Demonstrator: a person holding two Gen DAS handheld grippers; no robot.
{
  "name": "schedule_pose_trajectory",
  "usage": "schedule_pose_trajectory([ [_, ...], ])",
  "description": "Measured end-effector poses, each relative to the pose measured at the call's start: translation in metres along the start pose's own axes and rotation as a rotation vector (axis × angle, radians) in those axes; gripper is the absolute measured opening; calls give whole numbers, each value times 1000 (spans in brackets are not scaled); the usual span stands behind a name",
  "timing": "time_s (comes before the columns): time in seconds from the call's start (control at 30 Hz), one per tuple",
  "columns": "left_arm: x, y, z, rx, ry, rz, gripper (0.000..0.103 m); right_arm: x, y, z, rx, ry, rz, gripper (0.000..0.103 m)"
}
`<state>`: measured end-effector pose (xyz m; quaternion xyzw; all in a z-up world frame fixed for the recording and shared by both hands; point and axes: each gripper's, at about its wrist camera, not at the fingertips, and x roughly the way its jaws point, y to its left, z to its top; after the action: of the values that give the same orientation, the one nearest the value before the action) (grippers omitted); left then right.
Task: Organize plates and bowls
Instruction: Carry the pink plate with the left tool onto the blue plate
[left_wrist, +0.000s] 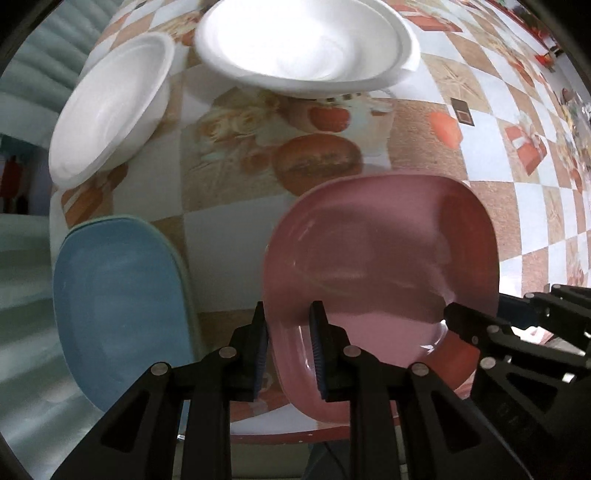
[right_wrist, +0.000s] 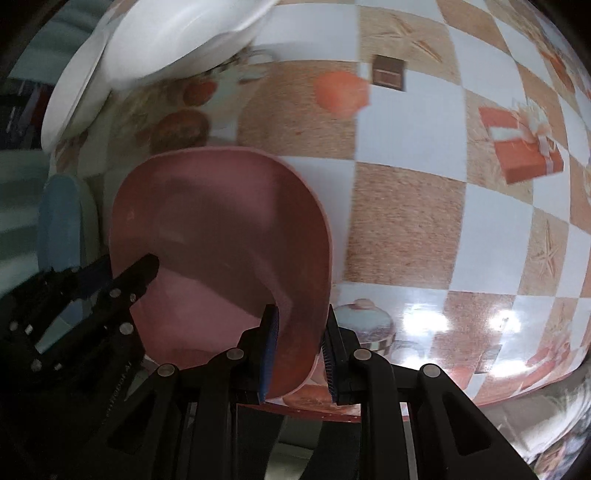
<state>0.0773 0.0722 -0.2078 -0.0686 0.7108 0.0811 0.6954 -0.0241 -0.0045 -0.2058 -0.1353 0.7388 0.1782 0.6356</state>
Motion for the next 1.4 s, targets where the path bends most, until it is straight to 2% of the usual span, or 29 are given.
schedule_pose_trajectory([
  [0.1, -1, 0, 3, 10, -10, 14, 22, 3, 8, -3, -3, -1, -16, 25],
  [0.17, -2, -8, -12, 9, -16, 17, 22, 1, 18, -1, 5, 3, -10, 25],
  [0.27, -4, -6, -14, 5, -16, 1, 22, 1, 7, 3, 4, 8, -14, 25],
  [0.43, -2, 10, -23, 12, -24, -5, 22, 4, 18, 1, -14, 3, -55, 26],
  [0.67, -2, 19, -28, 16, -41, -13, 22, 3, 23, 0, -7, 14, -61, 26],
  [0.8, -2, 23, -29, 9, -37, -24, 22, 0, 20, 5, 22, 24, -41, 26],
  [0.9, -7, 25, -30, 15, -45, -60, 22, -1, 13, 4, 67, 37, -22, 26],
  [1.13, -26, 26, -38, 44, -77, -41, 22, -18, 13, -2, 60, 29, -12, 26],
  [1.4, -61, 64, -42, -13, -129, -36, 22, -56, 40, 2, 19, -13, 29, 26],
])
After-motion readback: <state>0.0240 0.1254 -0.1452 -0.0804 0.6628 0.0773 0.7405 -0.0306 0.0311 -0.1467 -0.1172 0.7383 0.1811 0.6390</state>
